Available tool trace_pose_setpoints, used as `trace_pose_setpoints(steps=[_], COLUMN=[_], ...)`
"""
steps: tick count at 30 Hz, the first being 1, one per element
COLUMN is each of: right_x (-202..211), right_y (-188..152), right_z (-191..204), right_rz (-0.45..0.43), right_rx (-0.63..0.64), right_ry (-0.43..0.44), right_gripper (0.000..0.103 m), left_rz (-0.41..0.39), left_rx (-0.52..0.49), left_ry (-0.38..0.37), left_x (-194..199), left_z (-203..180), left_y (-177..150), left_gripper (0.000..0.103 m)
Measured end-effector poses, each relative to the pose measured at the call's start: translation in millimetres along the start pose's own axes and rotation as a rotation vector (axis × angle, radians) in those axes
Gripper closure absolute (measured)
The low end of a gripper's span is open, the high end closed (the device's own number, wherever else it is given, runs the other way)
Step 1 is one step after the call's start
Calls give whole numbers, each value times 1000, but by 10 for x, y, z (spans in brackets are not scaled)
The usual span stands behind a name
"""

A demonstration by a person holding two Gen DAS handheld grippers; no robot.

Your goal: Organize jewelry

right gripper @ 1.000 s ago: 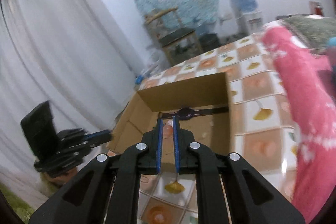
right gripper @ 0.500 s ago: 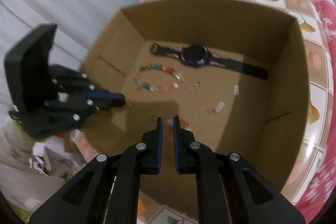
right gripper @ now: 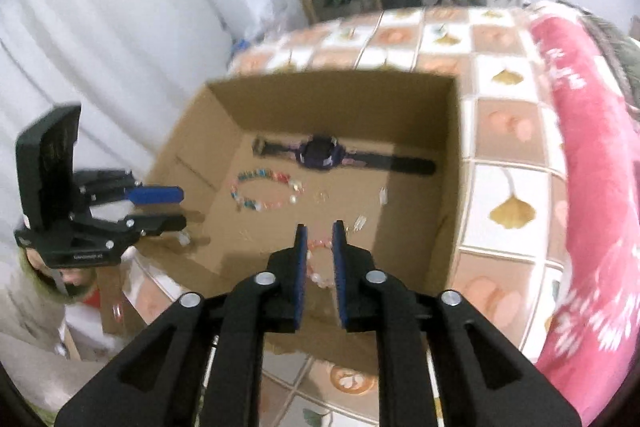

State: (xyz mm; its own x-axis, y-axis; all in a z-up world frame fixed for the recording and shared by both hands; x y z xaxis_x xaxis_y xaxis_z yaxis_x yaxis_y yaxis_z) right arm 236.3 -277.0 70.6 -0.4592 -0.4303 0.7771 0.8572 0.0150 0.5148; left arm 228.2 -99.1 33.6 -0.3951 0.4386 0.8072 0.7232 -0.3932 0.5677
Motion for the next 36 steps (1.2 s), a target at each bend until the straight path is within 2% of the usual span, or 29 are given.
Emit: trace_pose_setpoints(steps=[2,3,7,8,10,12,14,19,25,31,33,36], right_x=[218,308,652,675,731,744,716,600,553,558,546,500], right_y=[-37,-61,-335,-407,-524,-620,-678,-766,-828,-812,-805,-836], right_z=[21,45,234,280,317,339,321,313,407,376,352,336], right_rz=[-87,-117,-256,-277,-306,-326,-329,-289,-305,-316,-314,-290], right_rx=[-17,-20,-1,3,1,-16,-34,4,15,-37,-43,-52], right_ry=[-7,-8,-64,-82,-112,-139,-176,-319,-376,-430,-440,-442], right_gripper=[69,67,51,45,38,33,21,14,7,7,7,7], left_rz=[-53,-91,-203,-225,-271,-289,-306,-266,-293,-207,-197,-165], left_rx=[1,7,38,39,65,108,186,309,294,225,243,308], left_ry=[28,40,43,66,149,196,244,400,484,626,631,594], left_x=[167,290,605,659,757,792,809,770,830,802,783,718], left_z=[-41,-88,-290,-331,-391,-405,-389,-243,-286,-317,-308,-277], left_y=[9,0,-66,-95,-157,-203,-259,-423,-487,-487,-504,-583], left_gripper=[50,44,20,18,14,11,9,8,8,8,8,8])
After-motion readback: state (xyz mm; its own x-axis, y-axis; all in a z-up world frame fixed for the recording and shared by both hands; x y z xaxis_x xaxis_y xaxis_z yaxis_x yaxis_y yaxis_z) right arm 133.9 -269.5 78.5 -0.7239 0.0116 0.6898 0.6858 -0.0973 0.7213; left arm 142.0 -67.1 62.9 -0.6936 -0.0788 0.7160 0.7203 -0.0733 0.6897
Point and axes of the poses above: each gripper's, at about its wrist camera, not at the fingertips, and x roughly against the way its jaws point, z to its left, y to its top, the point moved 9 cm from there along -x, roughly the way its jaws point, and after that the axes turned 5 degrees about -x, right-handed, at the moved point
